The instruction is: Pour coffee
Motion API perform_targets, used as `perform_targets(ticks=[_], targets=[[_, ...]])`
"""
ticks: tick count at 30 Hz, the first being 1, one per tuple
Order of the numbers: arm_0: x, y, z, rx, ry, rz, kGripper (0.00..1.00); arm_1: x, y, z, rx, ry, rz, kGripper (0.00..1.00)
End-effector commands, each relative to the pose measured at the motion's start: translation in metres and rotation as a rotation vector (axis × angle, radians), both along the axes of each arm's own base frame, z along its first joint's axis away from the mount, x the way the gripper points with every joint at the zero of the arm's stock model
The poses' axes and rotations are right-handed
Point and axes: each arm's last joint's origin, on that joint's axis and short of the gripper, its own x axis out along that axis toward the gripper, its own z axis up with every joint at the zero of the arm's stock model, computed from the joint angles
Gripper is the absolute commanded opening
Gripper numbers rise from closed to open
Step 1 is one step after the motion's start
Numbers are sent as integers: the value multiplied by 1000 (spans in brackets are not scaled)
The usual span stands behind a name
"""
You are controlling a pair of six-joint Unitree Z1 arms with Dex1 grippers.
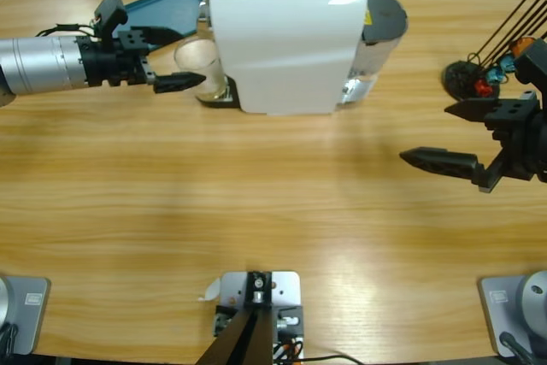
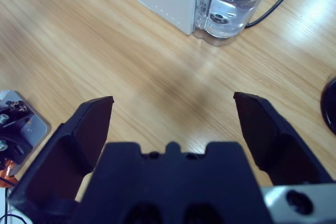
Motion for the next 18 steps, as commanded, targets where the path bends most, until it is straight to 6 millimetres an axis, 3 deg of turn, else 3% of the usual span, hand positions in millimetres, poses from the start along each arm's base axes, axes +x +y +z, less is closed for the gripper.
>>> perform_targets(ticks=[1,10,13,16,18], targets=[[8,-10,-16,13,28,-27,949,3,2,-12,-38,48,8,1000],[13,-15,-25,17,36,-32,915,5,3,-13,-39,51,9,1000],[13,-16,-29,22,46,-36,817,5,3,-13,-39,52,9,1000],[15,-17,-29,21,43,-36,780,5,3,-13,-39,51,9,1000],[15,-17,-29,20,42,-36,624,5,4,-13,-40,52,9,1000]])
